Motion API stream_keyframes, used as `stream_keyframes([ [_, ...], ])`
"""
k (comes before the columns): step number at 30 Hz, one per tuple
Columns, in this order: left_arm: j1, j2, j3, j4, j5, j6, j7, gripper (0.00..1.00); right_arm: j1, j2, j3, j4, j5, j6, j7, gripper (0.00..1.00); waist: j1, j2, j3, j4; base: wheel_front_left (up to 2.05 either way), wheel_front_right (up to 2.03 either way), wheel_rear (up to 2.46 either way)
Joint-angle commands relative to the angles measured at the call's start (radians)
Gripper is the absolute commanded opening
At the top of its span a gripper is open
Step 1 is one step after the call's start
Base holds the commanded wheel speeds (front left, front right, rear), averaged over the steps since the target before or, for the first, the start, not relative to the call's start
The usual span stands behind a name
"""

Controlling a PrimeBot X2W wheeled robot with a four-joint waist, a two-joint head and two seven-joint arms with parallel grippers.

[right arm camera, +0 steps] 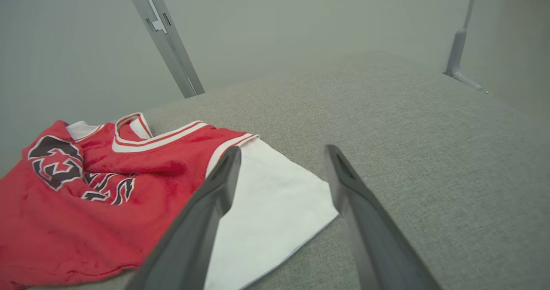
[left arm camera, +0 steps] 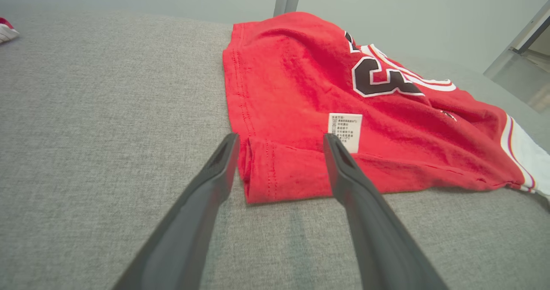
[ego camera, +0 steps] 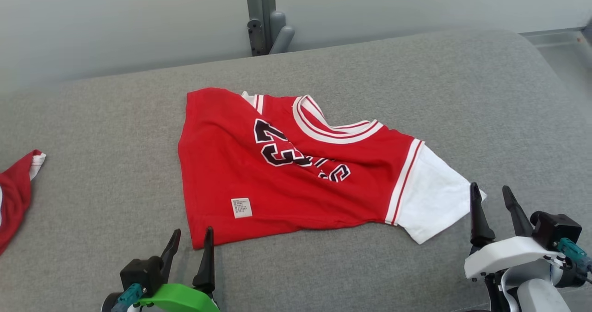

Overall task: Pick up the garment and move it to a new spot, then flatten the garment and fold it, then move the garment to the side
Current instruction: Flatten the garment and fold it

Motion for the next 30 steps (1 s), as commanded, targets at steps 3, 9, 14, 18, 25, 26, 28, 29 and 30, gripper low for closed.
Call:
stream_keyframes([
  [3,0.014,0.003,0.007,0.006,0.007,0.003,0.0,1.0,0.01,-0.003,0.002,-0.039,-0.001,0.0,-0.003,1.0,0.0,0.0,-0.042,-0.036,0.0,0.0,0.0],
  [9,-0.002,0.003,-0.008,0.012,0.0,0.006,0.0,1.0,-0.01,-0.003,0.019,-0.057,-0.003,0.0,-0.003,1.0,0.0,0.0,-0.041,-0.015,0.0,0.0,0.0],
  [14,-0.014,0.003,-0.018,0.014,-0.002,0.009,0.0,1.0,-0.016,-0.003,0.028,-0.062,-0.008,0.0,-0.003,1.0,0.0,0.0,-0.028,0.004,0.0,0.0,0.0],
  [18,-0.01,0.003,-0.018,0.016,-0.002,0.009,0.0,1.0,-0.015,-0.004,0.032,-0.064,-0.005,0.0,-0.003,1.0,0.0,0.0,-0.023,0.009,0.0,0.0,0.0],
  [25,-0.045,0.003,-0.027,0.039,-0.006,-0.001,0.0,1.0,-0.026,-0.004,0.042,-0.057,-0.006,0.0,-0.003,1.0,0.0,0.0,0.006,-0.003,0.0,0.0,0.0],
  [26,-0.051,0.003,-0.027,0.045,-0.006,-0.004,0.0,1.0,-0.029,-0.004,0.043,-0.055,-0.007,0.0,-0.003,1.0,0.0,0.0,0.011,-0.006,0.0,0.0,0.0],
  [28,-0.067,0.003,-0.027,0.06,-0.005,-0.008,0.0,1.0,-0.035,-0.004,0.046,-0.055,-0.011,0.0,-0.003,1.0,0.0,0.0,0.023,-0.012,0.0,0.0,0.0],
  [29,-0.076,0.003,-0.025,0.068,-0.003,-0.009,0.0,1.0,-0.037,-0.004,0.046,-0.054,-0.01,0.0,-0.003,1.0,0.0,0.0,0.028,-0.016,0.0,0.0,0.0],
  [30,-0.084,0.003,-0.02,0.073,0.001,-0.01,0.0,1.0,-0.038,-0.004,0.047,-0.053,-0.012,0.0,-0.003,1.0,0.0,0.0,0.034,-0.02,0.0,0.0,0.0],
])
